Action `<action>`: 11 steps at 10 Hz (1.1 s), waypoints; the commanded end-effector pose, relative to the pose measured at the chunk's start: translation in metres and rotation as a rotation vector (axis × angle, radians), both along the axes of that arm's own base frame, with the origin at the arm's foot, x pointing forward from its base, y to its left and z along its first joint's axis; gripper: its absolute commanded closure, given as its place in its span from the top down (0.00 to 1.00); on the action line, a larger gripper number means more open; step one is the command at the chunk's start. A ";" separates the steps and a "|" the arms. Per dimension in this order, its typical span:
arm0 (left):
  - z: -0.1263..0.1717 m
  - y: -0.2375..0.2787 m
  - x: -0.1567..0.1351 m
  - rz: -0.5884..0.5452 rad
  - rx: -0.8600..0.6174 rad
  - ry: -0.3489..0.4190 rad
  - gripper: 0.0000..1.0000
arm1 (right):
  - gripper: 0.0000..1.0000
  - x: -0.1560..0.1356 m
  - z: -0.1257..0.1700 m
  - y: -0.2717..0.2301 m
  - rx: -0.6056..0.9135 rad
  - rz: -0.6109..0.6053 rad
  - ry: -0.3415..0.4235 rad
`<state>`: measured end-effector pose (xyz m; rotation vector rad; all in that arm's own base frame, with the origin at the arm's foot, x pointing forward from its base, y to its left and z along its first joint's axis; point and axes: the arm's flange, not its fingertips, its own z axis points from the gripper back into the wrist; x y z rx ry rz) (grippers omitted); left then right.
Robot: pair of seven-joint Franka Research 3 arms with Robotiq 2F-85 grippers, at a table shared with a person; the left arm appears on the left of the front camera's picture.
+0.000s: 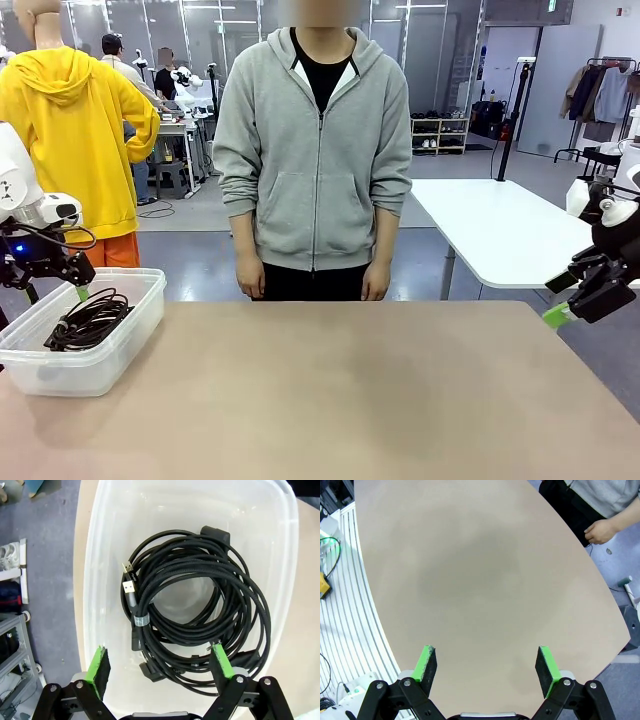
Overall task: Organize and store the cables.
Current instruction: Place the USB Extension Cable into the Organizing box.
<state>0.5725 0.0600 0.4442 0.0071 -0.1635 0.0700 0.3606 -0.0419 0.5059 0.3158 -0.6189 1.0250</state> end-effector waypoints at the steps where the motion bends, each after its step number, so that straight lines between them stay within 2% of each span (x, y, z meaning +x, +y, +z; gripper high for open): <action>1: 0.001 0.002 0.003 -0.012 -0.005 -0.006 1.00 | 1.00 0.000 0.003 0.003 0.018 -0.019 0.019; 11: 0.001 0.002 0.003 -0.012 -0.005 -0.006 1.00 | 1.00 0.000 0.003 0.003 0.018 -0.019 0.019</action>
